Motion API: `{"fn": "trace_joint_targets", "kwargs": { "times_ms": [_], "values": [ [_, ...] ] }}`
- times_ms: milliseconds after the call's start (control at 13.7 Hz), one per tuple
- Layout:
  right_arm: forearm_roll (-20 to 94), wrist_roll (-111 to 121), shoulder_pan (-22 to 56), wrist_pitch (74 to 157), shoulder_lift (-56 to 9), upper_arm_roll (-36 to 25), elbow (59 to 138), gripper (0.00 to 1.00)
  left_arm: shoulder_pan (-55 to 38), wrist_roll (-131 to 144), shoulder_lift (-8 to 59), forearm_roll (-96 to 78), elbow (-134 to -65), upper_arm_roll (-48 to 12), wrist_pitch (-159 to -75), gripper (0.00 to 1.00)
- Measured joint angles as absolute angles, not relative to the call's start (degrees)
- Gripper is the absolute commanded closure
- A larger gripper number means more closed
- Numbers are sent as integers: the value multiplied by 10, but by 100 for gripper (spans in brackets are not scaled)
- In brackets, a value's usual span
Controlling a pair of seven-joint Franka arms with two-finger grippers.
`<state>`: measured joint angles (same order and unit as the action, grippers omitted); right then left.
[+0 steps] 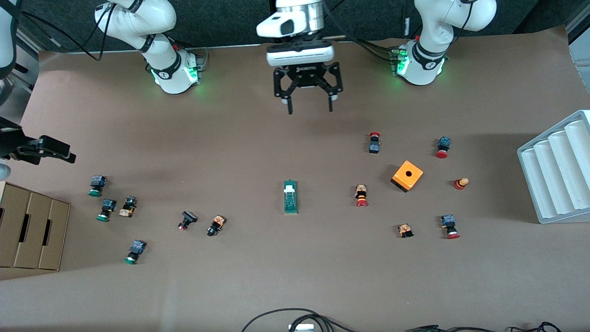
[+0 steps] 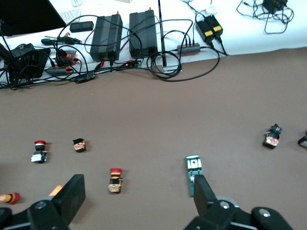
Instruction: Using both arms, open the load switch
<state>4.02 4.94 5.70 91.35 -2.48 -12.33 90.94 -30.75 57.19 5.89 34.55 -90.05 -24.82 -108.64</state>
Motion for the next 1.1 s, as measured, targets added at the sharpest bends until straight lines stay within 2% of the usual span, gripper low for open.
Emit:
{"fn": "trace_joint_targets", "kwargs": {
  "times_ms": [512,878,951,1098],
  "values": [
    [40,49,56,913,-25,-125,909,1,-154,355,50,185,-829,-237,-1055,0],
    [40,49,57,914,-25,-125,909,1,-44,280,50,104,-814,-235,-1050,0],
    [40,49,57,913,-25,-125,909,1,-26,276,51,90,-814,-229,-1048,0],
    [40,49,57,913,-25,-125,909,1,-16,237,51,50,-813,-176,-1039,0]
  ]
}}
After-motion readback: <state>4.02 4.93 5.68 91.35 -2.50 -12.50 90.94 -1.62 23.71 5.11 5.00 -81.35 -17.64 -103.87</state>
